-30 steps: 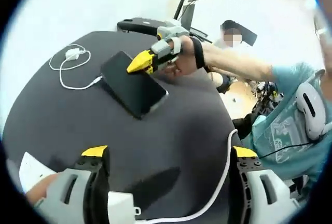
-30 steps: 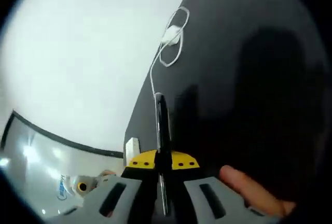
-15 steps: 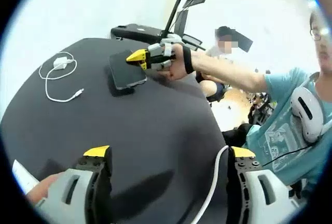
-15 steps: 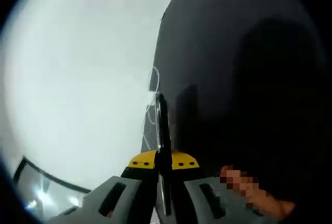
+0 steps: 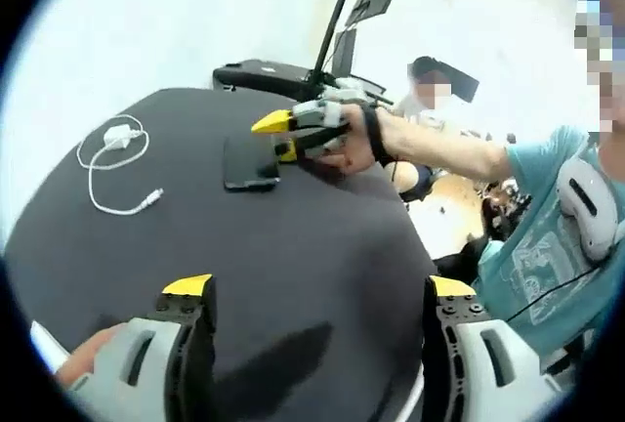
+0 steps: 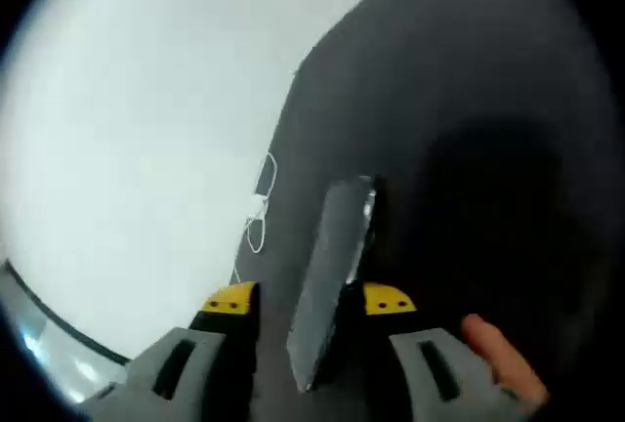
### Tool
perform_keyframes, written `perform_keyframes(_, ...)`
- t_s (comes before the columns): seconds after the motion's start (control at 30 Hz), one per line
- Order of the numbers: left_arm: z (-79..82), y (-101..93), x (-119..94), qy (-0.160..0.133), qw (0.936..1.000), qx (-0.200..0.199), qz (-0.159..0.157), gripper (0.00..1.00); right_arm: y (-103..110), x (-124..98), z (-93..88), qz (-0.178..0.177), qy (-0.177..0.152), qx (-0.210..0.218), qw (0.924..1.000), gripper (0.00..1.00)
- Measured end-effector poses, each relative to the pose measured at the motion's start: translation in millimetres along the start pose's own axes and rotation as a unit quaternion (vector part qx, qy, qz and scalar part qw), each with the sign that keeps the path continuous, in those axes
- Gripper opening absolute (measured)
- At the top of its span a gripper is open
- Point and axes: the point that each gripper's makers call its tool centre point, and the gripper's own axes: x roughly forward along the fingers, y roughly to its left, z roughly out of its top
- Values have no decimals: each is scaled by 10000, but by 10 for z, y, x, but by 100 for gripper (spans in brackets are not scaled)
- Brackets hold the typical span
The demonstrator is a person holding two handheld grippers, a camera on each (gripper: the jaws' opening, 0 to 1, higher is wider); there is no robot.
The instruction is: Connect the charging cable to the phone, plug the charger into the socket, and turn on the power strip switch to charge the phone.
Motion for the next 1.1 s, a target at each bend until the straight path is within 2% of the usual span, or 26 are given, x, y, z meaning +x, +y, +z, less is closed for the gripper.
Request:
perform_keyframes(0.1,40,157,-4,55,9993,299,216,81,20,-109,75,10,-92,-625,9980,50)
perform_keyframes(0.13,63,206,-6,45,9989,379,278,78,42,-137,144,77,-217,-761,9968,47)
perform_keyframes(0.2,150,332,-11,-27,9983,432,402,72,41,-248,384,97,-717,-819,9940,43)
perform_keyframes(0.23,208,391,-15,-121,9980,435,445,69,70,-275,437,213,-791,-849,9930,43)
perform_keyframes(0.27,285,430,-18,-280,9979,417,411,67,84,-295,484,318,-696,-829,9936,43)
perform_keyframes(0.3,414,453,-38,-634,9974,260,222,66,83,-312,519,369,-677,-842,9935,41)
perform_keyframes(0.37,570,545,-73,-1019,9948,60,2,66,86,-346,596,542,-658,-963,9917,40)
perform_keyframes(0.4,569,643,-84,-952,9952,181,117,64,60,-370,623,525,-664,-962,9918,39)
perform_keyframes(0.43,585,801,-87,-934,9941,414,357,57,23,-399,674,512,-703,-1009,9911,38)
perform_keyframes(0.5,622,993,-78,-967,9909,734,580,41,-37,-434,765,501,-772,-1101,9896,35)
perform_keyframes(0.53,612,1027,-64,-934,9917,723,505,35,-57,-424,825,516,-797,-1104,9893,35)
perform_keyframes(0.57,629,1004,-38,-976,9931,596,252,35,-74,-431,863,525,-836,-1105,9890,35)
perform_keyframes(0.6,681,986,-13,-1153,9926,357,-119,39,-105,-430,915,503,-878,-1108,9887,35)
perform_keyframes(0.63,700,989,7,-1187,9913,480,-296,43,-122,-431,945,498,-905,-1126,9883,35)
perform_keyframes(0.7,692,1122,87,-1094,9917,624,-263,48,-149,-438,1006,486,-976,-1194,9868,35)
perform_keyframes(0.8,541,1220,222,-573,9945,720,-510,44,-142,-434,1072,550,-1077,-1349,9834,34)
perform_keyframes(0.87,483,1277,302,-311,9937,843,-669,45,-71,-432,1091,771,-1164,-1450,9795,34)
perform_keyframes(0.93,547,1353,368,-384,9923,927,-731,48,-1,-425,1045,1043,-1098,-1466,9775,33)
perform_keyframes(1.0,595,1423,413,-370,9907,1092,-726,47,-7,-407,1012,1066,-1047,-1477,9777,32)
perform_keyframes(1.1,635,1451,498,-227,9874,1188,-1019,44,22,-379,963,1188,-986,-1601,9750,31)
